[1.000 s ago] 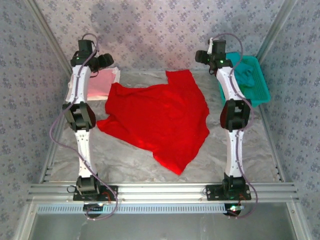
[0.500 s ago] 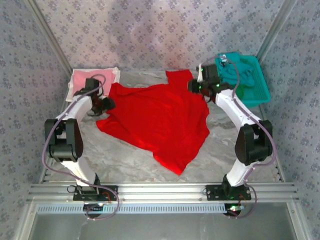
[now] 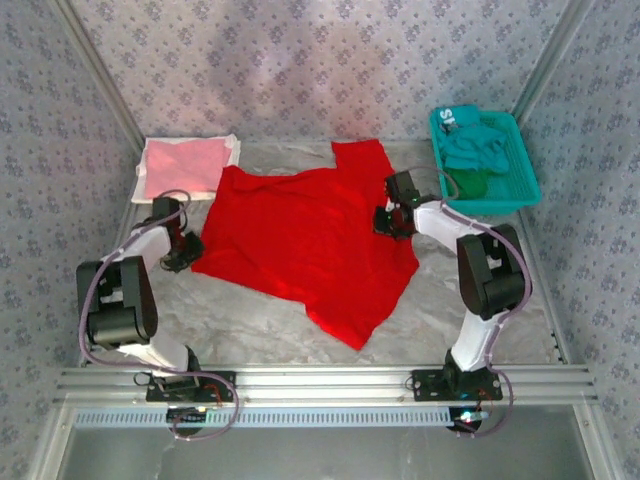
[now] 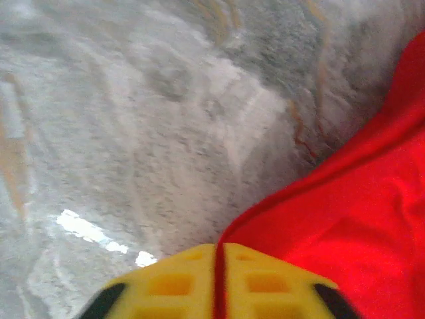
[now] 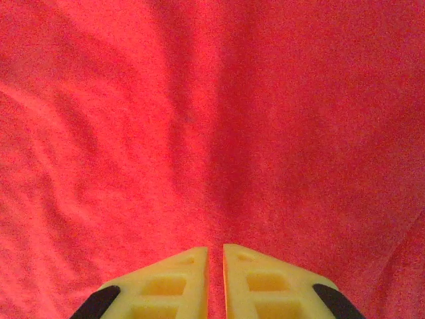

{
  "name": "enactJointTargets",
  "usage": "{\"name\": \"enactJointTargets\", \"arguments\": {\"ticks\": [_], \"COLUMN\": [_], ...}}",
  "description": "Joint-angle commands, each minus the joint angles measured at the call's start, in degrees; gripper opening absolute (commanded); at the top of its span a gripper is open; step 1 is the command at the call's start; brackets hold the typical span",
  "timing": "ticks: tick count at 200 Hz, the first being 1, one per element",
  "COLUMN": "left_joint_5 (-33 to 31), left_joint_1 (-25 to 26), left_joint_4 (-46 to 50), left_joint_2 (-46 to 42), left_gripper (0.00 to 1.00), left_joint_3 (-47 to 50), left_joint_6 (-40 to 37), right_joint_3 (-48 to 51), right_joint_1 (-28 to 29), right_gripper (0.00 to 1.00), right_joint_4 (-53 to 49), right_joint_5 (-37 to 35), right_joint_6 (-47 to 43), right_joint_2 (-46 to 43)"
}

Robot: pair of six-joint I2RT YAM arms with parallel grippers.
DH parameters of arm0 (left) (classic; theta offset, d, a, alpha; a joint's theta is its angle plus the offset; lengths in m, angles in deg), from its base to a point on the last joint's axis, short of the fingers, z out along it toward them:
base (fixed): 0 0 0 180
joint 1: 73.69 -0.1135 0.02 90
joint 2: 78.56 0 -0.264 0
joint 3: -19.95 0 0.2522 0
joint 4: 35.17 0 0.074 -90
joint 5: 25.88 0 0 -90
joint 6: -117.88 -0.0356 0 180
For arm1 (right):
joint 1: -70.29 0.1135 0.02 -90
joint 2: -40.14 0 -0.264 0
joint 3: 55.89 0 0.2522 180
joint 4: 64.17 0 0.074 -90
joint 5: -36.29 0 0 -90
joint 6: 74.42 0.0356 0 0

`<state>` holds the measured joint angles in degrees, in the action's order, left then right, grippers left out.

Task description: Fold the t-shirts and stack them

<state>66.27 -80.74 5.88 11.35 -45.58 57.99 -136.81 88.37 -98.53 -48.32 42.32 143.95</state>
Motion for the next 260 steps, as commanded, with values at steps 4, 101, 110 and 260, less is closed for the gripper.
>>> {"name": "enactJointTargets", "arguments": {"ticks": [4,101,110,260], "left_joint_5": [2.8,11.5,12.4,1.6], "left_joint_1": [-1.1,-5.2,-5.2,13.4], "left_joint_4": [-3.2,5.4,5.5,-3.2], "left_joint_2": [-3.4,-20.4,-21.8,-13.0], "left_gripper": [0.00,0.00,0.00,0.18], "left_joint_3": [0.8,10.9,12.1,-3.1], "left_joint_6": [0.9,7.4,8.0,-0.4], "right_joint_3": [2.6,6.1,5.6,-3.5], "right_joint_1": [-1.7,-14.2,-14.8,-1.9], "right_gripper": [0.15,0.13,0.13,0.30], "right_joint_4": [1.1,-4.7,-5.3,-6.3], "right_joint_5": [-0.7,-1.2,-1.5,-2.5], "right_joint_6": [4.3,2.7,2.0,0.8], "right_joint_2": [2.0,-2.9,-3.2,-4.4]}}
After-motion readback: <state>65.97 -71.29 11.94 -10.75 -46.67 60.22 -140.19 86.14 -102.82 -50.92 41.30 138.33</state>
